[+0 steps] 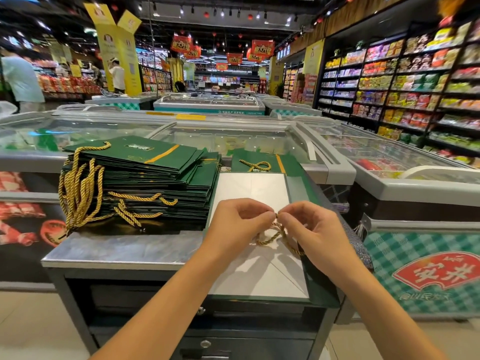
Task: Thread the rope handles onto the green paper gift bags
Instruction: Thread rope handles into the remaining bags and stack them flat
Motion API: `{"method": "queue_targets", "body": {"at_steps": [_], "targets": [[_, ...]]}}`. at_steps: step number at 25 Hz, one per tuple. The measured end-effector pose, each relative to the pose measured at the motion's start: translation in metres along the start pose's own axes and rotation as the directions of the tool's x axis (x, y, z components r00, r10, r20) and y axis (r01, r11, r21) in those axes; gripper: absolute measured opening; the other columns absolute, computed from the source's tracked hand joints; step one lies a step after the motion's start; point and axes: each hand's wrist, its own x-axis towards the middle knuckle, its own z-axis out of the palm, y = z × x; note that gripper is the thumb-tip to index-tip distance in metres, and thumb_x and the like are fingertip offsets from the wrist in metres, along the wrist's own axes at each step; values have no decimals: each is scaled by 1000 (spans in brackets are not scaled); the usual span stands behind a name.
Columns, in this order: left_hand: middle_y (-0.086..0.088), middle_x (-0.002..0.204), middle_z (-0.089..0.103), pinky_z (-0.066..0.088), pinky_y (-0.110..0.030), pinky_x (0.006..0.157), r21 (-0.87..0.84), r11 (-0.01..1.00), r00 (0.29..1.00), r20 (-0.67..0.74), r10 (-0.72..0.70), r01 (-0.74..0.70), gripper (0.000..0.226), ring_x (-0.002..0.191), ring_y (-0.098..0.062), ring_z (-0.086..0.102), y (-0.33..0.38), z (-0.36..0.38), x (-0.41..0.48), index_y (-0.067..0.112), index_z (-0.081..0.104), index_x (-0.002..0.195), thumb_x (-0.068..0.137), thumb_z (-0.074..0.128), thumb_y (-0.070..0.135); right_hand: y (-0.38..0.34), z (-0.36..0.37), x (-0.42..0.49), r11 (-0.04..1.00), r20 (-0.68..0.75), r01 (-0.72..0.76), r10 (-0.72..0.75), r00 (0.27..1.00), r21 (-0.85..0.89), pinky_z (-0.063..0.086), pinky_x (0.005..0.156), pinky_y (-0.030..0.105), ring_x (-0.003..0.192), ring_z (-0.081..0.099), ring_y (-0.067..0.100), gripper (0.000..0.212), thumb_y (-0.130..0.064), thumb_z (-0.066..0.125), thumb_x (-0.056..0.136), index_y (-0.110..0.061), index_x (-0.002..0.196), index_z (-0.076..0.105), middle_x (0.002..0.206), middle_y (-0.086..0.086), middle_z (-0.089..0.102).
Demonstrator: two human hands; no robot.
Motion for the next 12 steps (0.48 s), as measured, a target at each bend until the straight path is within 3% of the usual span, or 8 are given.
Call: {"method": "queue_targets", "body": {"at_steps": [2, 4, 8, 12], "targets": [[-3, 90, 79, 61, -38, 75, -74, 997, 998, -54, -17, 13, 5, 83, -17, 75, -2, 2, 1, 9, 75, 91, 87, 74, 6, 1, -19, 13, 999, -162, -28, 34, 986, 36, 55, 74, 23, 86, 68, 4, 11, -20, 63, 98, -23, 103, 72, 94, -9, 74], [-5, 87, 78, 57, -36, 71, -90, 996, 996, -86, -24, 16, 6, 81, -17, 74, -5, 1, 2, 11, 72, 91, 88, 73, 6, 8, -41, 33, 990, -305, -117, 135, 943, 76, 53, 78, 23, 94, 67, 7, 21, -10, 55, 102, -20, 108, 72, 100, -6, 73], [-4, 90, 78, 59, -40, 86, -107, 994, 997, -68, 23, -30, 13, 91, -18, 75, -13, -1, -2, 16, 77, 101, 90, 74, 11, 25, -43, 50, 953, -125, -301, 300, 946, 14, 56, 87, 30, 104, 67, 14, 31, -2, 51, 101, -15, 125, 66, 111, 0, 72], [-3, 91, 78, 58, -39, 84, -118, 993, 999, -50, -3, -3, 17, 85, -15, 72, -16, 2, -2, 19, 79, 105, 93, 69, 12, 31, -40, 50, 948, -167, -310, 319, 933, 77, 56, 83, 28, 100, 69, 14, 29, -6, 59, 99, -16, 125, 66, 108, -3, 71]]}}
